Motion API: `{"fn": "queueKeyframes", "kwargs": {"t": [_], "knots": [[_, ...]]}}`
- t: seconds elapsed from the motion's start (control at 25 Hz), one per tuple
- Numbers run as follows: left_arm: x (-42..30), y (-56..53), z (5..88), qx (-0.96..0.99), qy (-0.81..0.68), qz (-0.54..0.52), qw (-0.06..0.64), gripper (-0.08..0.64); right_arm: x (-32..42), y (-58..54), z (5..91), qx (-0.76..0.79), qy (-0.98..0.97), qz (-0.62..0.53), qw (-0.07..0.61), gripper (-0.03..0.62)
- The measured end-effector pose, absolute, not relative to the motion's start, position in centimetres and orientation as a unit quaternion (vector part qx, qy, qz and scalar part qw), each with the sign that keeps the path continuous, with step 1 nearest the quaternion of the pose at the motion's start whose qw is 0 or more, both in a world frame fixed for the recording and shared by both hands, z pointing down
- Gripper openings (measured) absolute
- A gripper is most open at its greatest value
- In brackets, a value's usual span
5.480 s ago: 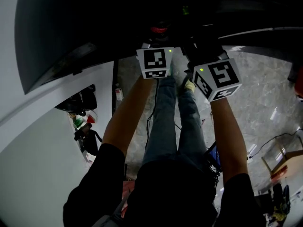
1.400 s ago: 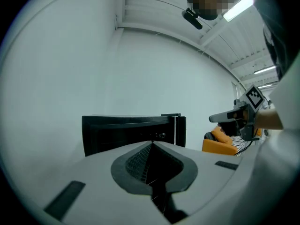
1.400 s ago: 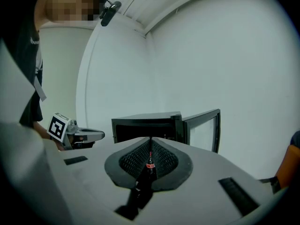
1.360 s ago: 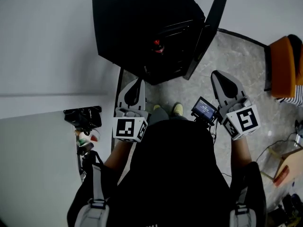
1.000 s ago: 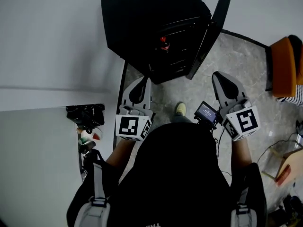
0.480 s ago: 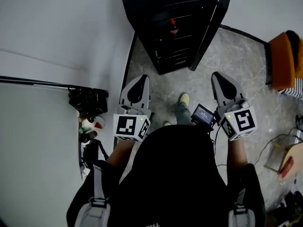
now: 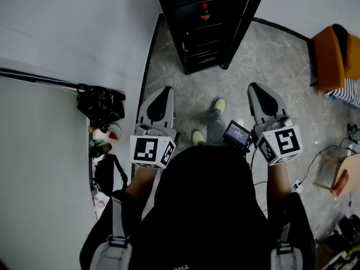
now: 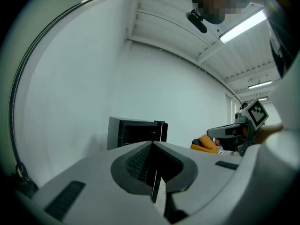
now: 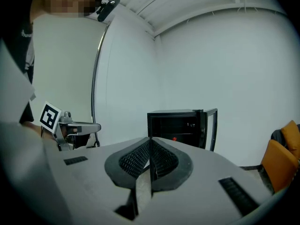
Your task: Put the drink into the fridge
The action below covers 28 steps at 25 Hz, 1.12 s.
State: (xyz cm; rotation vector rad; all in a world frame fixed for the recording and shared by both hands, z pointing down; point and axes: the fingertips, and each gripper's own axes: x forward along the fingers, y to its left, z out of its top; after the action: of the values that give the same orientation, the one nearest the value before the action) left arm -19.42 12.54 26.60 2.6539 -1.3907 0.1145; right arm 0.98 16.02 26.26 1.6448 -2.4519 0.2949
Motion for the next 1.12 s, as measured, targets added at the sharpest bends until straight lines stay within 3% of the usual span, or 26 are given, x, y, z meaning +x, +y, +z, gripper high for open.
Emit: {"fn": "queueKeyframes", "kwargs": {"t": [1.12], "knots": [[-16.8, 14.4, 26.5, 0.9, -0.426, 0.016, 0.091, 0.012, 1.5, 18.3, 26.7, 0.577, -0.805, 0.119, 0.07, 0.02]]}}
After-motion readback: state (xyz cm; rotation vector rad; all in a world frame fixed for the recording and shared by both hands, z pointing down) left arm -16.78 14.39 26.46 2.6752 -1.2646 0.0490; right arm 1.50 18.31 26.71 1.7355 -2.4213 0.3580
